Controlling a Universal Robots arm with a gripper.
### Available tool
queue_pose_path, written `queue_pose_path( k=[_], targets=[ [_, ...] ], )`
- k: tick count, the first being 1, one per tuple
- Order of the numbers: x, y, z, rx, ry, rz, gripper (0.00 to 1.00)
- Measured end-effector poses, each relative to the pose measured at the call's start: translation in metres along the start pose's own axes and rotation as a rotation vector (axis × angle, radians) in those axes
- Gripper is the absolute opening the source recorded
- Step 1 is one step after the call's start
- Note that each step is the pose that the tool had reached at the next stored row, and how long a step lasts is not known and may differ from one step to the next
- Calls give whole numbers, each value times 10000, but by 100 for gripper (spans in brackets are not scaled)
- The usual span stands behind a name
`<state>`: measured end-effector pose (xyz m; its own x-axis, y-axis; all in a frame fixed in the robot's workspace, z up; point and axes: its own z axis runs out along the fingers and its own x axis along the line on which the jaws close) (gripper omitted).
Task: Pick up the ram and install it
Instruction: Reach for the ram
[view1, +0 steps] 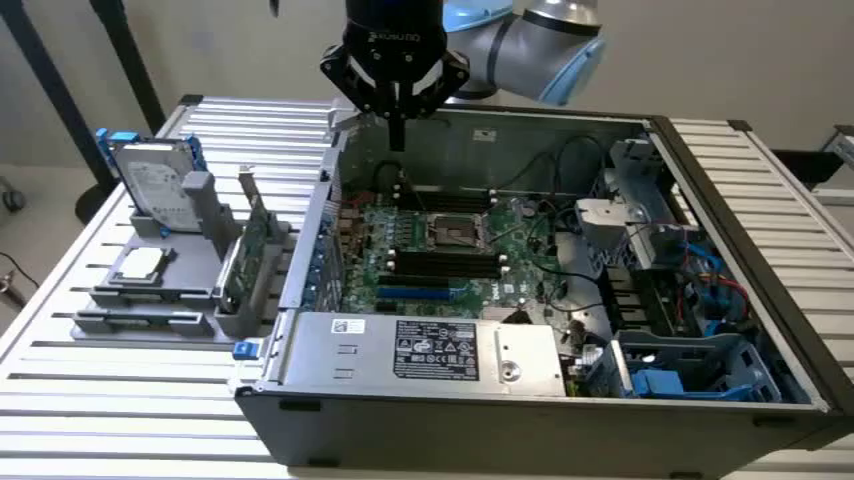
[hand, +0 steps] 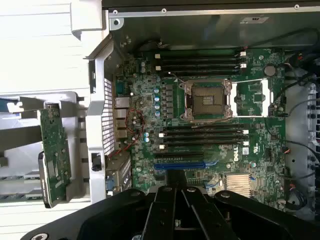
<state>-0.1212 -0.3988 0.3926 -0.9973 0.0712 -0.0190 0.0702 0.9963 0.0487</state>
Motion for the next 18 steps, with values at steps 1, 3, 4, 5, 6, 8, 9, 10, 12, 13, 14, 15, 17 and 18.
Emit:
queue_pose_path(
  k=[1, 3, 4, 5, 6, 8, 9, 10, 12, 13, 14, 15, 17, 18],
  targets=[
    [0, 0, 0, 0, 0, 0, 11],
    [0, 0, 0, 0, 0, 0, 11],
    [0, 0, 0, 0, 0, 0, 11],
    [0, 0, 0, -1, 0, 0, 11],
    [0, 0, 0, -1, -1, 0, 11],
    [0, 0, 0, 0, 0, 0, 11],
    [0, 0, 0, 0, 0, 0, 11],
    [0, 0, 0, 0, 0, 0, 11],
    [0, 0, 0, 0, 0, 0, 11],
    [0, 0, 0, -1, 0, 0, 11],
    [5, -1, 0, 0, 0, 1, 11],
    [14, -4, -1, 2, 1, 1, 11],
    [62, -17, -2, 1, 0, 0, 11],
    [98, -26, -3, 0, 0, 0, 11]
  ],
)
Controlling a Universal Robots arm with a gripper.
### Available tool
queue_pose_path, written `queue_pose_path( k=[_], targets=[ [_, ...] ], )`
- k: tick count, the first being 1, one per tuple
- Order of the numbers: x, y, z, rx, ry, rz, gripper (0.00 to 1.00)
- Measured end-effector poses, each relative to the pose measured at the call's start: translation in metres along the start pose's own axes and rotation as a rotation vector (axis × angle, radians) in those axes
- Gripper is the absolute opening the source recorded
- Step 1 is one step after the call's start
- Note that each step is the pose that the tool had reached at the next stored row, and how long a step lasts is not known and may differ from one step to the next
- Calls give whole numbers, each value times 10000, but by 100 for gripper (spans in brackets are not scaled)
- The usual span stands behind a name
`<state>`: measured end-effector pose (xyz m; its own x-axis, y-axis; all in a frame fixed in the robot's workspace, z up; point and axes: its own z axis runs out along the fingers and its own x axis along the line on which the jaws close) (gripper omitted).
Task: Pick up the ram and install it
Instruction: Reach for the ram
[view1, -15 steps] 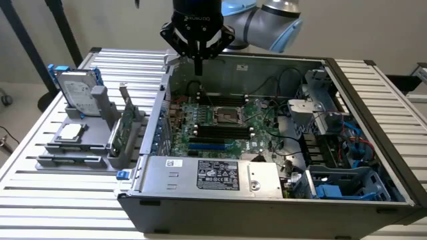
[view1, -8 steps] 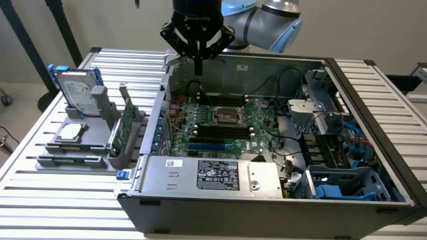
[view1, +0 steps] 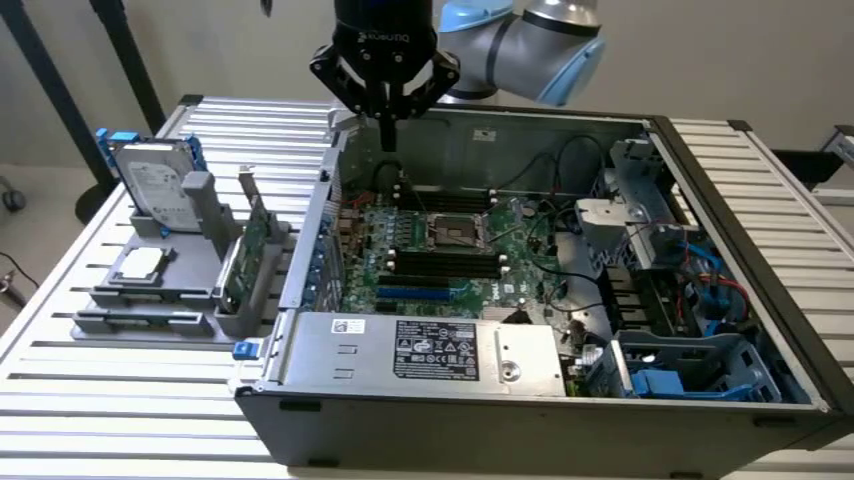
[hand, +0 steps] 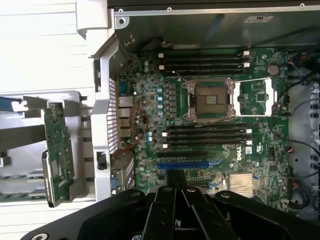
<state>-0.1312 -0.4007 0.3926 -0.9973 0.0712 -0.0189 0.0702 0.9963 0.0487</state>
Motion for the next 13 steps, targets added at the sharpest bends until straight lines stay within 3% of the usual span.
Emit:
queue_pose_path(
  k=[13],
  targets=[
    [577, -139, -2, 0, 2, 0, 11]
  ],
)
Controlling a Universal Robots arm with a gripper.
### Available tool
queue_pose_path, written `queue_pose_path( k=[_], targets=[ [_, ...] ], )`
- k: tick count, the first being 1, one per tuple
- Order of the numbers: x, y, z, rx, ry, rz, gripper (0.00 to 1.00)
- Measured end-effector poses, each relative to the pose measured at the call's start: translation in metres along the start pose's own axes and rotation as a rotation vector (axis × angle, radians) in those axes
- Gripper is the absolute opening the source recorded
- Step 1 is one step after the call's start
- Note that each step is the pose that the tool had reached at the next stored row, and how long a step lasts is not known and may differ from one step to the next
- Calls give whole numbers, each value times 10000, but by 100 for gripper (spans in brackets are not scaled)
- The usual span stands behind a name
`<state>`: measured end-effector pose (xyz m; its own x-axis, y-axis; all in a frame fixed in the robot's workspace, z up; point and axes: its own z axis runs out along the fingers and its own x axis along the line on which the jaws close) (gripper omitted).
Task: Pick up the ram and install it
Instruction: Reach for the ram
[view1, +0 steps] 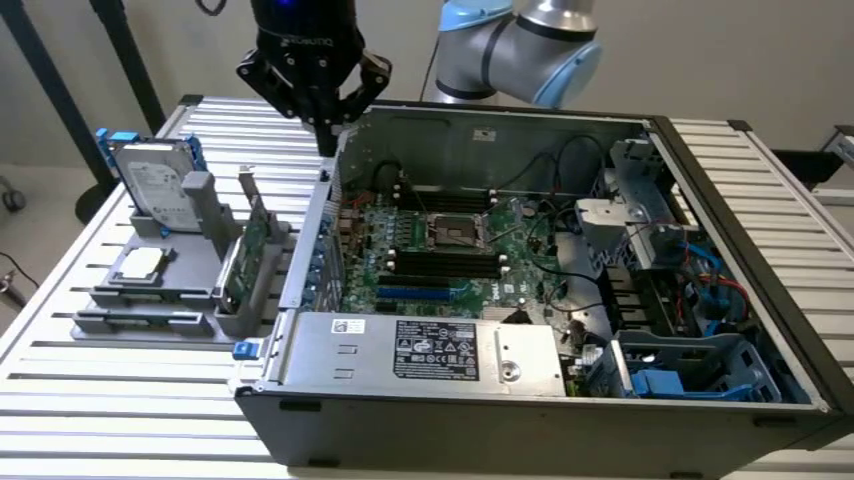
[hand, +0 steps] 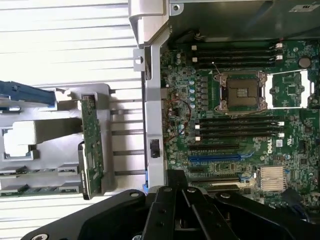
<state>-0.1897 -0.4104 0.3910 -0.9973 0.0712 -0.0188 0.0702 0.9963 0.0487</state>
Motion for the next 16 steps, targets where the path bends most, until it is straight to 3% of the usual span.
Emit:
queue_pose_path(
  k=[16],
  targets=[
    [721, -133, 26, 3, 33, 2, 11]
  ],
)
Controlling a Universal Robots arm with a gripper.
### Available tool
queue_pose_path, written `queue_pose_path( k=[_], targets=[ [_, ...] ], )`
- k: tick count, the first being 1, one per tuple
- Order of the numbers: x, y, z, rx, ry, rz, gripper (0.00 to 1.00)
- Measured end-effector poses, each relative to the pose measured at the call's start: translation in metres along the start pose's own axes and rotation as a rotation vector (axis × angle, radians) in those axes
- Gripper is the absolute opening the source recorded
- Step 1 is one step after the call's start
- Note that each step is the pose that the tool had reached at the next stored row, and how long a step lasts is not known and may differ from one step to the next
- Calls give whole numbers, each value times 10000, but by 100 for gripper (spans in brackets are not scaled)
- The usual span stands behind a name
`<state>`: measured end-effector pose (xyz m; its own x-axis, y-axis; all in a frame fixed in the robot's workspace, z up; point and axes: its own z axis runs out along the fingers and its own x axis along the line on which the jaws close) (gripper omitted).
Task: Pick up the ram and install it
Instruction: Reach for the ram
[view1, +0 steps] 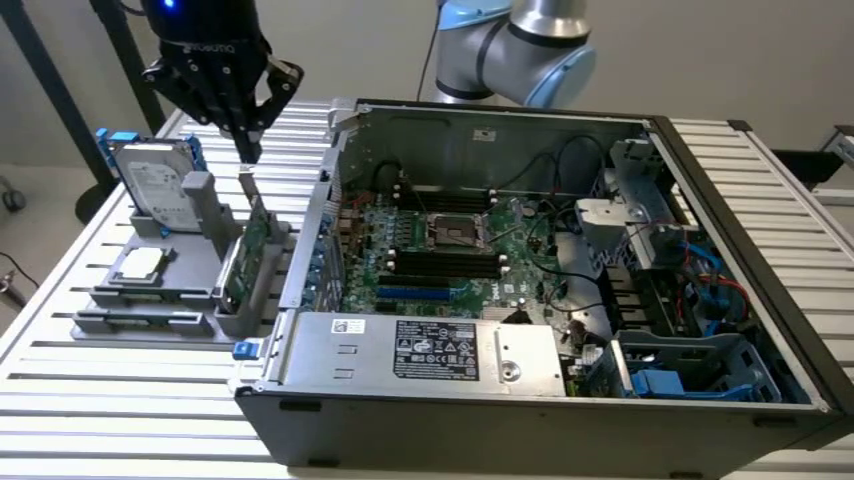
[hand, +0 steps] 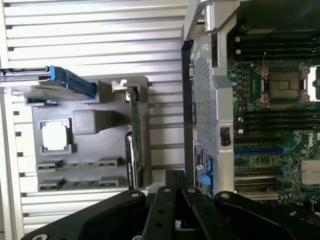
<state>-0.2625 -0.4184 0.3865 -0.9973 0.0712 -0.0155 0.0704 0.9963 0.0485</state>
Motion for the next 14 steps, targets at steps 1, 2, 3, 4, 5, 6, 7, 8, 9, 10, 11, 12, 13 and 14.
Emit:
queue_pose_path(
  k=[1, 2, 3, 4, 5, 6, 7, 8, 9, 10, 11, 12, 13, 14],
  targets=[
    [45, -6, 4, 1, 13, 1, 11],
    [90, -12, 8, 2, 26, 1, 11],
    [132, -18, 12, 5, 40, 1, 11],
    [177, -23, 15, 7, 56, 1, 11],
    [221, -29, 19, 9, 70, 3, 11],
    [270, -36, 24, 10, 85, 4, 11],
    [315, -42, 28, 13, 100, 5, 11],
    [359, -47, 32, 15, 115, 5, 11],
    [404, -53, 36, 17, 131, 5, 11],
    [449, -59, 40, 19, 146, 6, 11],
    [494, -65, 44, 21, 161, 7, 11],
    [538, -71, 49, 22, 176, 8, 11],
    [583, -77, 53, 25, 193, 9, 11],
    [628, -82, 57, 27, 208, 10, 11]
  ],
)
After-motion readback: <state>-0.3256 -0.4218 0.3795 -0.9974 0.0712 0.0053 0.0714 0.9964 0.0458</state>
